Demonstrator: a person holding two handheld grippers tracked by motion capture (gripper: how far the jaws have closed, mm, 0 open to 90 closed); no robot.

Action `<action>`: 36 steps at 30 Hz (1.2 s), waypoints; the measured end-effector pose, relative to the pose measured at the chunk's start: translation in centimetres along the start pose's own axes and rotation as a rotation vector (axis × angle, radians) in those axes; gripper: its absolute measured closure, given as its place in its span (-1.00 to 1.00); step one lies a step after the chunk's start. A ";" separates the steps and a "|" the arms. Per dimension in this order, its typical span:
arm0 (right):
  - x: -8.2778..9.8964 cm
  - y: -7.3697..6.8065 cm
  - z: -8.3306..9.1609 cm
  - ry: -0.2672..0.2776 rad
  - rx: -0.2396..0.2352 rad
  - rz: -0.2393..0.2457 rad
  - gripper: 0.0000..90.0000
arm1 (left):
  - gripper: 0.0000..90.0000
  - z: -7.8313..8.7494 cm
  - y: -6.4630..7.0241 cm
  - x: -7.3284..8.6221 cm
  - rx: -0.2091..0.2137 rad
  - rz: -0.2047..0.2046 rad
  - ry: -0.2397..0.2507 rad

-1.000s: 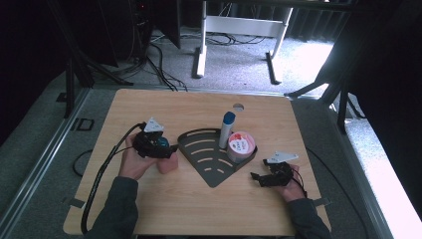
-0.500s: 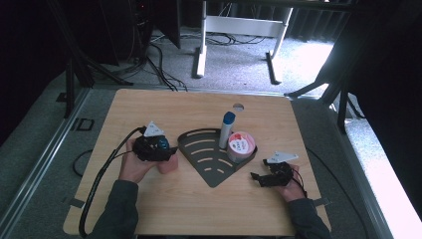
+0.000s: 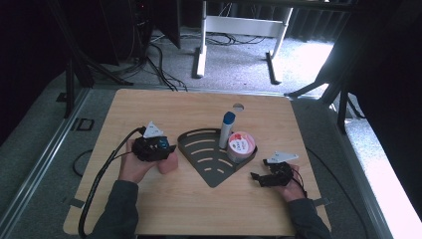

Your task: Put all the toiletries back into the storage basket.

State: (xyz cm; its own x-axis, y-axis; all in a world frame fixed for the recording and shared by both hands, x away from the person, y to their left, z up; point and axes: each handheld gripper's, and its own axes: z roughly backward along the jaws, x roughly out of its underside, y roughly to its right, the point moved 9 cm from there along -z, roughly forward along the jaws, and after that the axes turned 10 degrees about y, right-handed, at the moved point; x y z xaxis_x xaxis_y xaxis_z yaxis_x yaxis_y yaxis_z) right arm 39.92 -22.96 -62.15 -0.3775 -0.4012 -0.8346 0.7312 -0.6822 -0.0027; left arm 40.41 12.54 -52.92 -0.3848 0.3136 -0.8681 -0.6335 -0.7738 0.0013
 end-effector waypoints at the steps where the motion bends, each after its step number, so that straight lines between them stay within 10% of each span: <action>1: 0.0 0.0 0.0 0.000 0.000 0.000 -0.56 | 0.10 0.0 0.0 0.0 0.001 0.000 0.000; 36: 0.0 0.0 0.0 0.000 0.000 0.002 -0.56 | 0.08 0.5 -0.1 0.0 0.034 0.024 0.003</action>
State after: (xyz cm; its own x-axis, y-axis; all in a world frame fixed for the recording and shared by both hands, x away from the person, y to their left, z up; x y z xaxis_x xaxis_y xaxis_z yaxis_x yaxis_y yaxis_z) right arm 39.93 -22.97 -62.16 -0.3758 -0.4031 -0.8345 0.7319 -0.6814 -0.0004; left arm 40.18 12.88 -52.65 -0.3983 0.2932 -0.8691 -0.6464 -0.7620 0.0391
